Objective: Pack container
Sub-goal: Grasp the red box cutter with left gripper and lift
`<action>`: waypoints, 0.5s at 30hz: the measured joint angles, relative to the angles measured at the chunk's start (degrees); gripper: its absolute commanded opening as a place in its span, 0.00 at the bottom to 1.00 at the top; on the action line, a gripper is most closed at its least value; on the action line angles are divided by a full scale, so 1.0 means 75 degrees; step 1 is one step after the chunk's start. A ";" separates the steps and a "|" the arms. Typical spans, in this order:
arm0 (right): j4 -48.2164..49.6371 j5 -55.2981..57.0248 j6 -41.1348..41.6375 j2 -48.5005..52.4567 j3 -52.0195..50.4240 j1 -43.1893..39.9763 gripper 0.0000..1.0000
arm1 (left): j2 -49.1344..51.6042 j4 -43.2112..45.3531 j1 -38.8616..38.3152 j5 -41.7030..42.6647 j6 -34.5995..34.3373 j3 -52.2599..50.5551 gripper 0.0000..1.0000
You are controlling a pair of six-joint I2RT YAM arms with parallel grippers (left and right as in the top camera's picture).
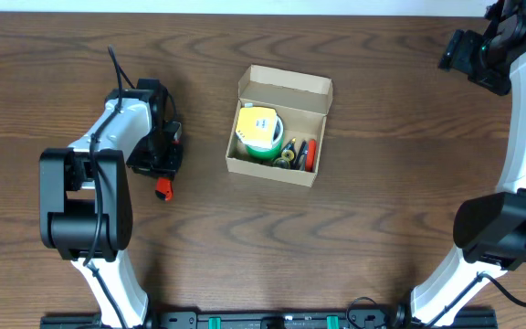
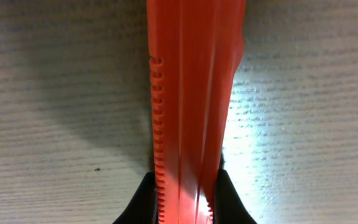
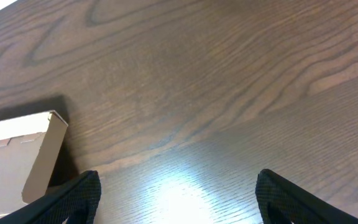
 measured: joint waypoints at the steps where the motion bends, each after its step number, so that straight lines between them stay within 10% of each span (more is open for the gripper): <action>1: 0.0000 0.0003 0.0000 0.0000 0.0000 0.0000 0.82 | 0.0017 -0.0119 0.0000 0.0020 -0.0052 0.0087 0.05; 15: 0.0000 0.0000 0.0000 0.0000 0.0000 0.0000 0.82 | 0.0079 -0.2372 -0.0009 0.0163 -0.0938 0.3069 0.06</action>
